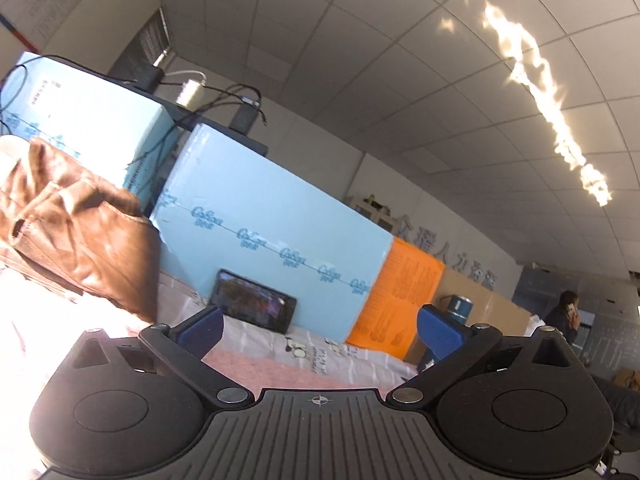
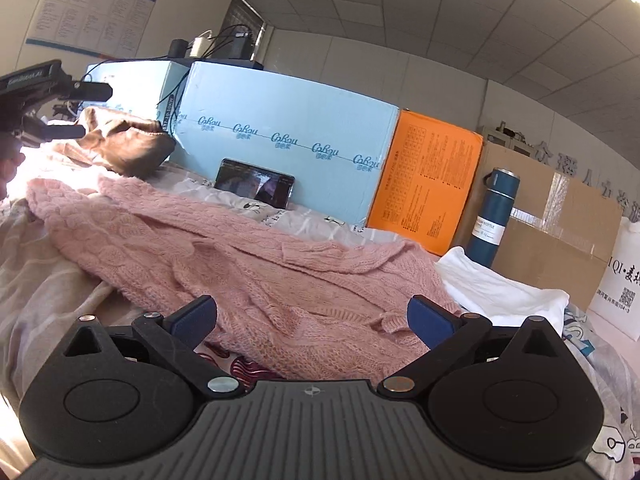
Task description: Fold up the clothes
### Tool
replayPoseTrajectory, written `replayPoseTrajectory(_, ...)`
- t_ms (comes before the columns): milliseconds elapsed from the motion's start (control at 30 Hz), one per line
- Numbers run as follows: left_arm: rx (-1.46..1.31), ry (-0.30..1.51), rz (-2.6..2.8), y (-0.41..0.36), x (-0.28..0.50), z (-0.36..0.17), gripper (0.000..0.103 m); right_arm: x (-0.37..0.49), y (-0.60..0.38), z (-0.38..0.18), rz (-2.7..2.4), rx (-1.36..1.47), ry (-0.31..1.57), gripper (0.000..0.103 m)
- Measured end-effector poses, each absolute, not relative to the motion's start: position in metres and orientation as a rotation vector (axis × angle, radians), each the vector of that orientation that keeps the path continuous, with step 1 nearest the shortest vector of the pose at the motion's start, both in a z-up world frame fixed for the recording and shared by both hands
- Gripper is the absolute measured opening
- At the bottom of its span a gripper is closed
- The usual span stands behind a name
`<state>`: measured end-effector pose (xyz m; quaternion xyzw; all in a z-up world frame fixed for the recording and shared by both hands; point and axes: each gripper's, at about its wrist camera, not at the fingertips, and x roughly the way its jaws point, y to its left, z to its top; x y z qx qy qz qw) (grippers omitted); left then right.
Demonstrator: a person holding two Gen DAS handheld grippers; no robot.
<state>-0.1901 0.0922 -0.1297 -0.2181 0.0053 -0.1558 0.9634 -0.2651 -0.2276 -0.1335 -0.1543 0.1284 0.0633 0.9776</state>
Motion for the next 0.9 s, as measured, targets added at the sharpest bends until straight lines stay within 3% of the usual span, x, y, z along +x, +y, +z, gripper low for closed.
replayPoseTrajectory(133, -0.355, -0.035, -0.142, 0.122, -0.21, -0.126, 0.103, -0.271, -0.226, -0.136, 0.127, -0.402, 0.283, 0.102)
replayPoseTrajectory(333, 0.155, -0.137, 0.066, 0.112, -0.249, -0.126, 0.103, -0.274, -0.236, -0.138, 0.057, -0.51, 0.341, 0.102)
replayPoseTrajectory(500, 0.399, -0.214, 0.253, 0.107, -0.265, -0.125, 0.103, -0.272, -0.238, -0.143, 0.009, -0.556, 0.394, 0.102)
replayPoseTrajectory(900, 0.839, 0.084, -0.281, 0.064, -0.249, -0.16, 0.103, -0.246, -0.226, -0.151, 0.086, -0.593, 0.399, 0.102)
